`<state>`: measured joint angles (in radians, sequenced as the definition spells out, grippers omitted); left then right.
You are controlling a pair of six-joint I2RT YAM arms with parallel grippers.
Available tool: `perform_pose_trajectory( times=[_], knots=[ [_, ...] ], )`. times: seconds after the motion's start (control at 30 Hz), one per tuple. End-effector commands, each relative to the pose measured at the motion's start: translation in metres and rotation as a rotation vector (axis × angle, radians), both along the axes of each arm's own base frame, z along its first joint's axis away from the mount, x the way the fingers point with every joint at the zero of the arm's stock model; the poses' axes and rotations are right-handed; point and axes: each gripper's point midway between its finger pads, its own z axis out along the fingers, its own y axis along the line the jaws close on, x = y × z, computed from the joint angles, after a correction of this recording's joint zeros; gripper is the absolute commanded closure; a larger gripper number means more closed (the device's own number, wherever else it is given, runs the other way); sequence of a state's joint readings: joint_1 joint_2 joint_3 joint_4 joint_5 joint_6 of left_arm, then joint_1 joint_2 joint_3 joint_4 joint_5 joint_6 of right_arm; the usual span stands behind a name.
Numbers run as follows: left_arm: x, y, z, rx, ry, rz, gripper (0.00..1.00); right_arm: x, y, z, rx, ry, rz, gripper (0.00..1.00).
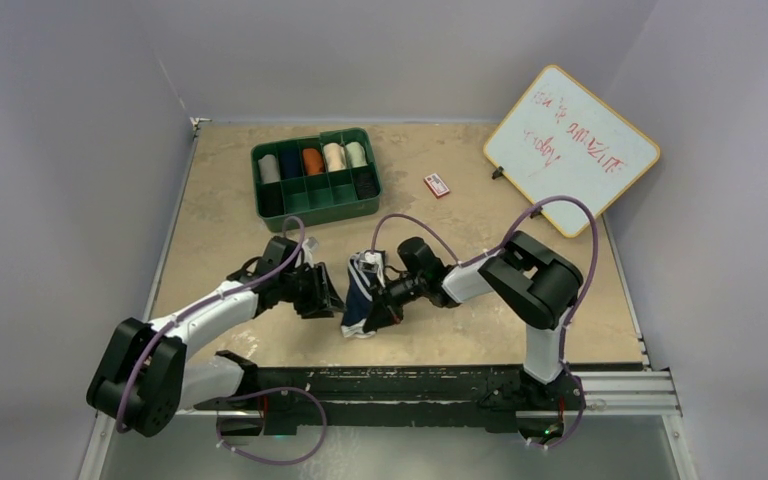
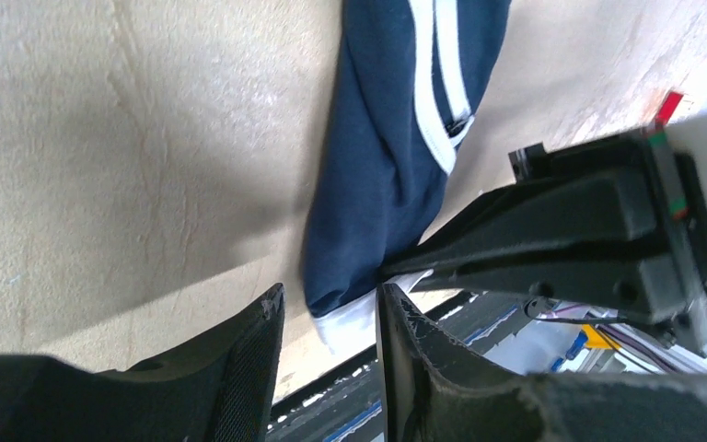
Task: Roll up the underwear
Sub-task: Roll the underwear to the center of the board.
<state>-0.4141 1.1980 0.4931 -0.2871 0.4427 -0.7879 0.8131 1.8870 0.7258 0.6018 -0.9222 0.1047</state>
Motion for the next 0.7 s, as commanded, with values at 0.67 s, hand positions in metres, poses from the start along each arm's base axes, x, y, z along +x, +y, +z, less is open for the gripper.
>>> perform_pose_trajectory(
  times=[0.67],
  knots=[
    [-0.017,-0.019,0.0,-0.088,-0.18,-0.159,0.58,0.024,-0.027,-0.015,-0.117,0.661,-0.168,1.0]
  ],
)
